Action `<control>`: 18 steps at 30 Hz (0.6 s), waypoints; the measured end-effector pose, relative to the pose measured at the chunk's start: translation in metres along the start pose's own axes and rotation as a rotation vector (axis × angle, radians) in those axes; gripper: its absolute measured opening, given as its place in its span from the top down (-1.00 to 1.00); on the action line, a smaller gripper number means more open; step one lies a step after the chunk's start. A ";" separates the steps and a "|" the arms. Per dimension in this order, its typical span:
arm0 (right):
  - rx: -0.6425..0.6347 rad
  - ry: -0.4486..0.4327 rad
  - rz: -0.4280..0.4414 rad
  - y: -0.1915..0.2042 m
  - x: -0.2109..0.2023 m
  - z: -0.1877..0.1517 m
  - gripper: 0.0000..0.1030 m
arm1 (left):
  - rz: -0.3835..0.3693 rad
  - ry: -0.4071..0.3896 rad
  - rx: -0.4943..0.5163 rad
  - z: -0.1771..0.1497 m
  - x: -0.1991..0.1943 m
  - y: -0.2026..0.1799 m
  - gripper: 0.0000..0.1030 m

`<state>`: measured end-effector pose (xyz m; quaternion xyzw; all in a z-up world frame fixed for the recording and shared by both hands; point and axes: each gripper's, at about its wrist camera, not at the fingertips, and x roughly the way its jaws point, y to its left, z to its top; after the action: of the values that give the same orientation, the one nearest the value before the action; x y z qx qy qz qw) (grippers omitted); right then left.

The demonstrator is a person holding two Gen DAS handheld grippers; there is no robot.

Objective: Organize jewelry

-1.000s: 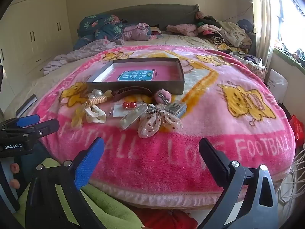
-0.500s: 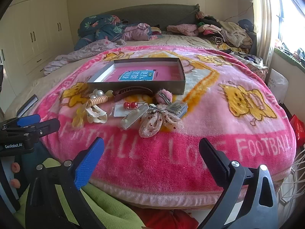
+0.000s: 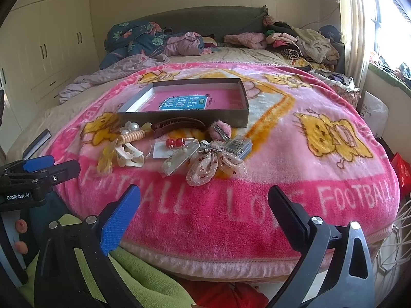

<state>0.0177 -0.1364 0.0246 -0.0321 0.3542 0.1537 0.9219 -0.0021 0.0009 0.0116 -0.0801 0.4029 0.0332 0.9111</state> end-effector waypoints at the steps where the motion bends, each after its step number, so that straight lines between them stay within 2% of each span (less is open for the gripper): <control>1: 0.000 -0.002 0.001 0.000 -0.001 0.000 -0.88 | 0.001 0.000 0.000 -0.001 0.001 0.000 -0.78; 18: 0.005 -0.007 0.006 -0.001 -0.002 0.001 -0.88 | -0.001 -0.004 -0.003 0.002 -0.001 -0.001 -0.78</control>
<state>0.0175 -0.1381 0.0268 -0.0282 0.3515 0.1556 0.9228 -0.0012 0.0005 0.0143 -0.0815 0.4009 0.0333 0.9119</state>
